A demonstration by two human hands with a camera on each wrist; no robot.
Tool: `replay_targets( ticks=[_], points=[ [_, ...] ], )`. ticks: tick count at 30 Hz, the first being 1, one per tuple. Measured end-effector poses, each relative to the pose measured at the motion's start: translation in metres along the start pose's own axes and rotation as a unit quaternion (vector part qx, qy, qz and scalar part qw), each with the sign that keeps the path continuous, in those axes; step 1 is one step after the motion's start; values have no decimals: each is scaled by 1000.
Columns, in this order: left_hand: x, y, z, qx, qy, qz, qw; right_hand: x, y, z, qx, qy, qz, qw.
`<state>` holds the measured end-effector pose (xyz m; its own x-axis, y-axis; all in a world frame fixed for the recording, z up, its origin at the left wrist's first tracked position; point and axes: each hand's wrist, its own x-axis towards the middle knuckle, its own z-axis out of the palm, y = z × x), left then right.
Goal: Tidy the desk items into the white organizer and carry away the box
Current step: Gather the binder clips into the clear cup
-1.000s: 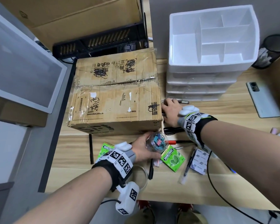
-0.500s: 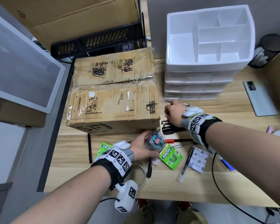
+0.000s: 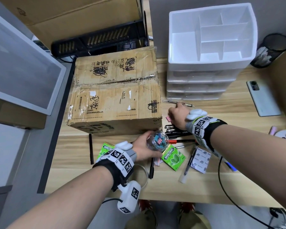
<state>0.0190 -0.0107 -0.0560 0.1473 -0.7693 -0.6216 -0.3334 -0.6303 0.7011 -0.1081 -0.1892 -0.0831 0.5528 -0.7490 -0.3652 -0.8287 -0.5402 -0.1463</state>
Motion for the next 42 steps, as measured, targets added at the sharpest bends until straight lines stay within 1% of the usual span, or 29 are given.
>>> replay_targets(
  ticks=[5, 10, 14, 20, 24, 25, 28, 31, 35, 38, 42],
  points=[
    [3, -4, 0, -2, -4, 6, 1000, -6, 0, -1, 23, 7, 8, 1000],
    [5, -5, 0, 0, -3, 11, 1000, -5, -8, 0, 24, 4, 61, 998],
    [6, -7, 0, -1, -4, 15, 1000, 0, -5, 4, 30, -1, 70, 997],
    [8, -9, 2, -1, 1, 19, 1000, 0, -4, 3, -23, -18, 40, 999],
    [7, -8, 1, -4, 1, 20, 1000, 0, 2, -5, 11, -50, 0, 999],
    [8, -8, 1, -6, 1, 21, 1000, -1, 1, -5, 9, -53, -1, 999],
    [7, -9, 1, -5, 0, 17, 1000, -1, -9, -11, -28, -74, 39, 996],
    [7, -8, 1, -7, 0, 12, 1000, -1, -11, -14, -48, -69, 30, 996],
    [4, -6, 1, 3, 7, 15, 1000, -3, -7, -12, -75, -70, 38, 994],
    [2, -5, 0, 2, 9, 14, 1000, -7, -4, -17, -67, -76, 15, 995],
    [1, -3, 0, -1, 8, 11, 1000, -10, 3, -23, -54, -85, 18, 995]
  ],
)
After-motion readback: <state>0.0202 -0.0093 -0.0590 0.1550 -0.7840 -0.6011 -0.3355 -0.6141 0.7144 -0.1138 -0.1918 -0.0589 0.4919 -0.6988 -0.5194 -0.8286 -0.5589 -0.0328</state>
